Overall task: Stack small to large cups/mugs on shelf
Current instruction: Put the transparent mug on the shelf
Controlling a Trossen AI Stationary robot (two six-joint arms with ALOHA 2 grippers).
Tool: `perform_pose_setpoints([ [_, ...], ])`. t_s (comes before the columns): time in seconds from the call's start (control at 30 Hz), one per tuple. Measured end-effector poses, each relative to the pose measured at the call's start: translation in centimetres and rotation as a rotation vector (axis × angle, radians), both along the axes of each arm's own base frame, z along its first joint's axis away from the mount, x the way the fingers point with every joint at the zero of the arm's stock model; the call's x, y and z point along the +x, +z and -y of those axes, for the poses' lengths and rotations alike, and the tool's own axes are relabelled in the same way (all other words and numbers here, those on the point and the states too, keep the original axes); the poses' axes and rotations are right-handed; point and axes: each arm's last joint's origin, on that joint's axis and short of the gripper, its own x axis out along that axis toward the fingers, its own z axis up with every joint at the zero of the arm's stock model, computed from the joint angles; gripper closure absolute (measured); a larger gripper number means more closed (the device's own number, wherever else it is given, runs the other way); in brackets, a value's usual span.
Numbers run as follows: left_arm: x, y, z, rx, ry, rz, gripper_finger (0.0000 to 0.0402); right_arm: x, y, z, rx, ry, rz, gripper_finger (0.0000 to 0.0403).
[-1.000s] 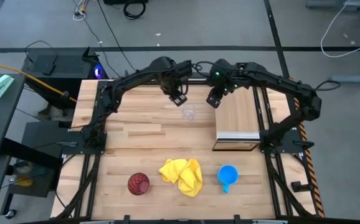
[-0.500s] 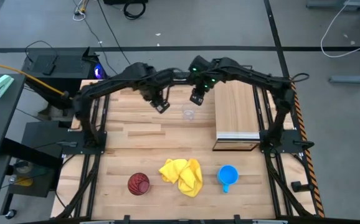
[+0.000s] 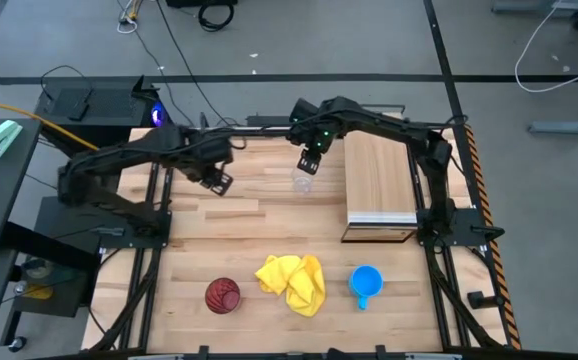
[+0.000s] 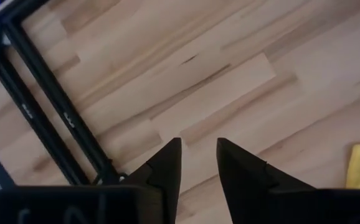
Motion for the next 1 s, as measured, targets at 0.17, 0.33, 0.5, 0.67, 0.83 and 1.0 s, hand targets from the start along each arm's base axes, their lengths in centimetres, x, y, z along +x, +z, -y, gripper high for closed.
perform_pose_setpoints([
  [0.17, -1.7, -0.5, 0.4, 0.005, 0.046, 0.055, 0.0299, 0.6, -1.3, 0.3, 0.017, -0.023, -0.022, 0.0266],
  [0.33, -2.1, -0.6, 0.5, 0.012, 0.053, 0.092, 0.0305, 1.4, -3.3, 0.6, 0.037, -0.026, -0.070, 0.0266],
  [0.5, -2.1, -0.6, 0.5, 0.014, 0.047, 0.095, 0.0308, 1.9, -4.7, 0.8, 0.022, -0.032, -0.115, 0.0266],
  [0.67, -2.1, -0.6, 0.5, 0.015, 0.039, 0.093, 0.0307, 2.2, -5.4, 1.0, 0.021, -0.032, -0.121, 0.0266],
  [0.83, -2.1, -0.6, 0.5, 0.016, 0.035, 0.097, 0.0315, 2.3, -5.6, 1.1, 0.015, -0.032, -0.114, 0.0266],
  [1.0, -1.9, -0.5, 0.5, 0.022, 0.022, 0.111, 0.0319, 2.5, -5.5, 1.2, 0.002, -0.017, -0.095, 0.0266],
])
